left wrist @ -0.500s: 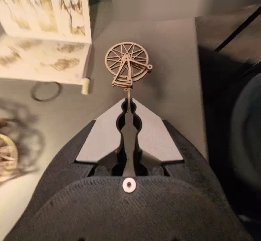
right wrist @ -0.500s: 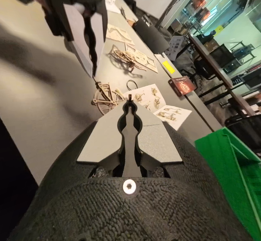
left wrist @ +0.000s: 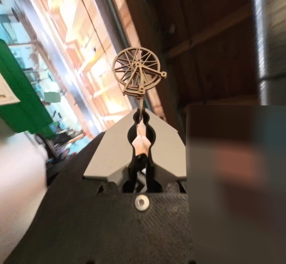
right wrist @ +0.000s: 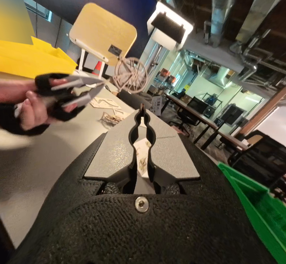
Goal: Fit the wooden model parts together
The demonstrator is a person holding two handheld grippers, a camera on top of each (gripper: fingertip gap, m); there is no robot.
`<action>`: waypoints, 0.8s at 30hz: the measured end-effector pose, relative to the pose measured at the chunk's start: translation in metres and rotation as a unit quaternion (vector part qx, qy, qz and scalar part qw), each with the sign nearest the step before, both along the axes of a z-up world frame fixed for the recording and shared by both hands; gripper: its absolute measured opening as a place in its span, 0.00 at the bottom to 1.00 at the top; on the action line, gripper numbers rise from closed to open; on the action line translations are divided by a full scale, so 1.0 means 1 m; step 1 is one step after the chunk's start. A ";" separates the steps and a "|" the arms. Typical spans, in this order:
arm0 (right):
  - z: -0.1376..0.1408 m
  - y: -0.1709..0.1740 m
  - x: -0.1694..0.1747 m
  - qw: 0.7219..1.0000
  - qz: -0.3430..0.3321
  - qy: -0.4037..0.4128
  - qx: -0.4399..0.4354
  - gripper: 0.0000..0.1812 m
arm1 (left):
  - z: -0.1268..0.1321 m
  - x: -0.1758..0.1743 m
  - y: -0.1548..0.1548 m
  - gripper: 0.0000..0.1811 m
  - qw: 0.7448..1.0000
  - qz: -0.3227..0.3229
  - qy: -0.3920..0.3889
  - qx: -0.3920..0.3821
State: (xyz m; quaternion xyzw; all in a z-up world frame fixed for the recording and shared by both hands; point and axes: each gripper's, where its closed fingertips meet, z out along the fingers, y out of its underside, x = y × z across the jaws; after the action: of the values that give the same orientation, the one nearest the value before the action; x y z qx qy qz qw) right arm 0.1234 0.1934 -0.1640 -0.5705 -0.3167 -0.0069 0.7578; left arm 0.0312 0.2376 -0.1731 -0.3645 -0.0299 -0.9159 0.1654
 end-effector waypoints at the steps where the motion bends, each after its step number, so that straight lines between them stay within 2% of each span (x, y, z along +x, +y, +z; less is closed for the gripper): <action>1: 0.009 0.000 -0.003 1.000 0.008 -0.001 0.007 0.00 | -0.002 0.002 0.000 0.01 0.999 0.014 -0.022 -0.043; 5: 0.019 0.017 -0.021 0.998 0.064 0.014 -0.024 0.00 | -0.017 0.015 -0.009 0.01 0.981 0.033 -0.061 -0.181; 7: 0.017 0.031 -0.033 0.993 0.100 0.033 -0.056 0.00 | -0.016 0.020 -0.019 0.01 0.975 0.039 -0.074 -0.204; 10: 0.010 0.060 -0.044 0.984 0.134 0.076 -0.087 0.00 | -0.014 0.020 -0.018 0.01 0.964 0.053 -0.091 -0.246; 13: 0.005 0.089 -0.045 0.978 0.139 0.120 -0.098 0.00 | -0.022 0.028 -0.017 0.01 0.960 0.077 -0.062 -0.262; 19: -0.029 0.133 -0.035 0.972 0.135 0.173 -0.085 0.00 | -0.036 0.033 -0.008 0.04 0.955 0.141 -0.020 -0.262; 22: -0.031 0.135 -0.032 0.969 0.143 0.183 -0.081 0.00 | -0.040 0.034 -0.005 0.06 0.953 0.156 -0.007 -0.261; 24: -0.026 0.131 -0.028 0.977 0.132 0.159 -0.050 0.00 | -0.040 0.040 -0.009 0.13 0.954 0.148 -0.004 -0.259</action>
State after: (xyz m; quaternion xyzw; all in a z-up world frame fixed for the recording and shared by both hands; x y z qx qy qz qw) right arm 0.0958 0.3245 -0.1904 -0.5546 -0.2646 0.1997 0.7632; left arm 0.0717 0.2283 -0.2132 -0.3826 -0.3204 -0.8435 0.1989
